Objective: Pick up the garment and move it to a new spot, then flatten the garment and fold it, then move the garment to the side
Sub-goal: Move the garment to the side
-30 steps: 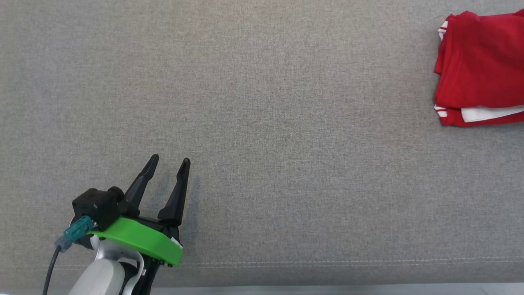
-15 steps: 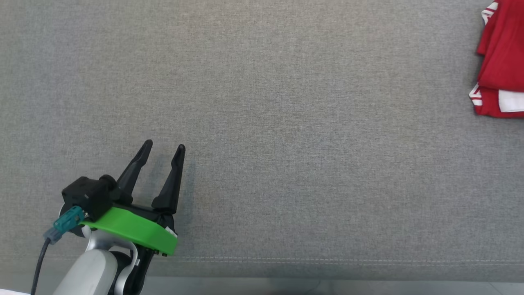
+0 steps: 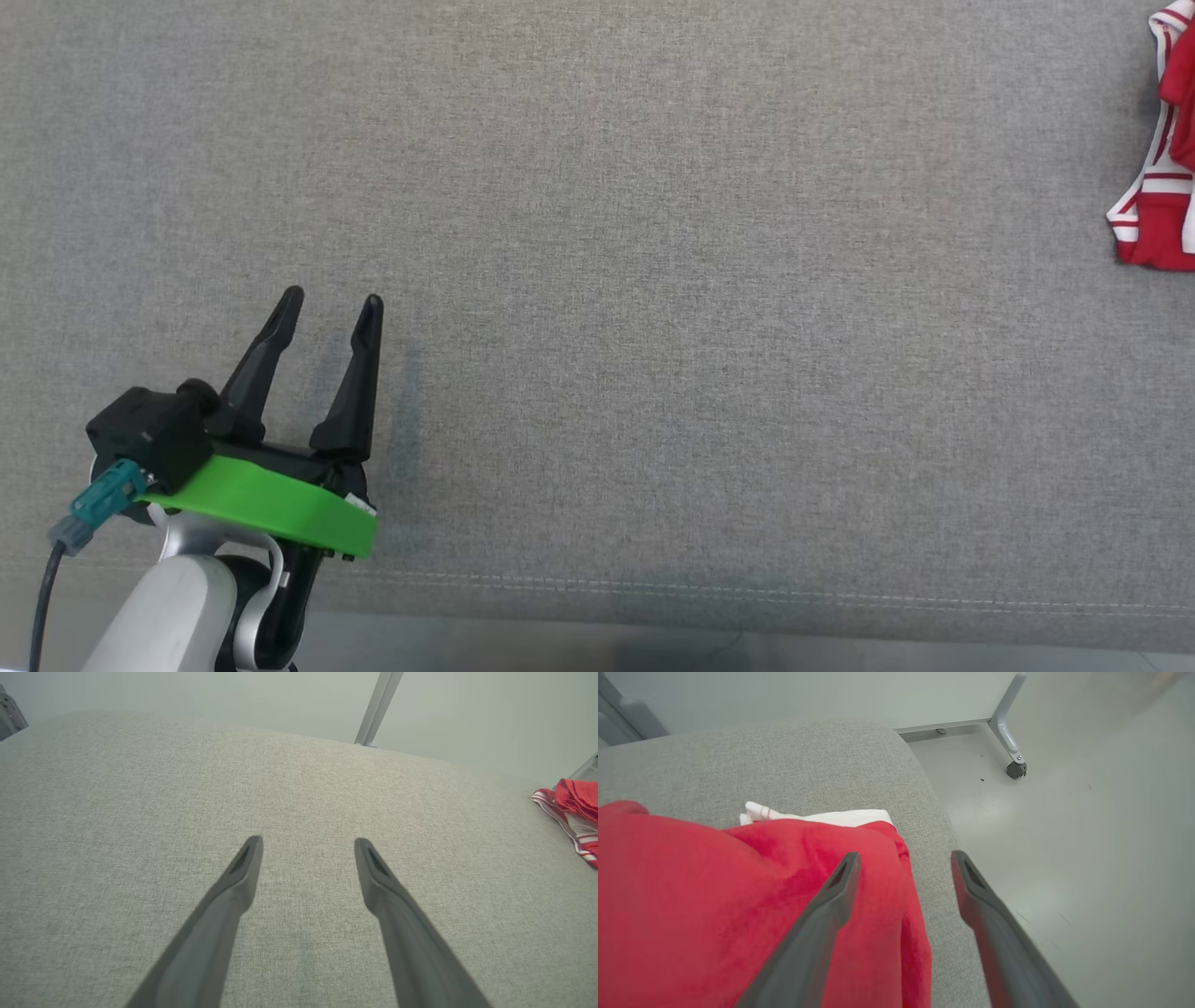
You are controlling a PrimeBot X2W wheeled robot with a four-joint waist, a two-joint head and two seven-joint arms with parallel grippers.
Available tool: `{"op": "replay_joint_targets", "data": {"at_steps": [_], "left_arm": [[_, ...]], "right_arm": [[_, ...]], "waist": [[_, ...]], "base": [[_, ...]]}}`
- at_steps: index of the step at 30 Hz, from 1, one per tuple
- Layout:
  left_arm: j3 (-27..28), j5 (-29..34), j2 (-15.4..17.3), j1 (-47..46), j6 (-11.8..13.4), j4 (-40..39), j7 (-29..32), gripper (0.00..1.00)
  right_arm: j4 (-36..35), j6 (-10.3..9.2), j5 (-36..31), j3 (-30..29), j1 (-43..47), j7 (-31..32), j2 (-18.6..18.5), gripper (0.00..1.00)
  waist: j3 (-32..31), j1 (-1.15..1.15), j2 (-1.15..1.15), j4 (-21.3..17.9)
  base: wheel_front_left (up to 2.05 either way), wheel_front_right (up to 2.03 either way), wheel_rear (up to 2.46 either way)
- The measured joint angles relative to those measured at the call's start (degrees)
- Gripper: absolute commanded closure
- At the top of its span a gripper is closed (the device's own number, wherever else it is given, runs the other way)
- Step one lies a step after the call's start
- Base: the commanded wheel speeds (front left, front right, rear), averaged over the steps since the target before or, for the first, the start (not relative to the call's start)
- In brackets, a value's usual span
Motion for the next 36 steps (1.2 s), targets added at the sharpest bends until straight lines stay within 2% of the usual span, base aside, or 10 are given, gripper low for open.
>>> {"op": "replay_joint_targets", "data": {"at_steps": [8, 15, 20, 25, 28, 36], "left_arm": [[1.1, 0.0, 0.1, 0.1, 0.5, -0.9, -0.3, 0.0], [0.8, 0.0, 0.2, 0.1, 0.5, -0.4, -0.6, 0.0], [0.7, 0.3, 0.1, 0.1, 0.5, 1.1, -1.3, 0.0], [2.8, 1.3, 0.2, 0.4, 0.9, 3.3, -2.8, 0.0], [4.3, 2.7, 0.4, 1.5, 1.3, 5.5, -3.5, 0.0], [5.0, 6.1, 0.6, 5.1, 2.0, 11.9, -4.0, 0.0]], "right_arm": [[6.5, 0.0, -2.9, -0.3, 0.8, -5.3, 4.4, 0.0], [7.4, 0.0, -3.8, 0.1, 1.3, -11.2, 9.7, 0.0], [4.5, 0.0, -6.4, 0.8, 1.3, -16.7, 10.4, 0.0], [-0.4, 0.0, -9.6, 1.9, 1.2, -23.3, 11.2, 0.0], [-3.1, 0.0, -10.5, 3.1, 1.3, -26.4, 13.6, 0.0], [-7.9, 0.0, -11.3, 4.9, 8.9, -26.7, 20.7, 0.0]], "waist": [[0.1, 0.0, 0.0, -0.8], [-1.5, 0.0, 0.0, -1.8], [-3.9, 0.0, 0.0, -2.5], [-7.1, 0.0, 0.0, -3.3], [-9.2, 0.0, 0.0, -3.8], [-15.3, 0.0, 0.0, -5.2]], "base": [[0.0, 0.0, 0.0], [0.0, 0.0, 0.0], [0.0, 0.0, 0.0], [0.0, 0.0, 0.0], [0.0, 0.0, 0.0], [0.0, 0.0, 0.0]]}}
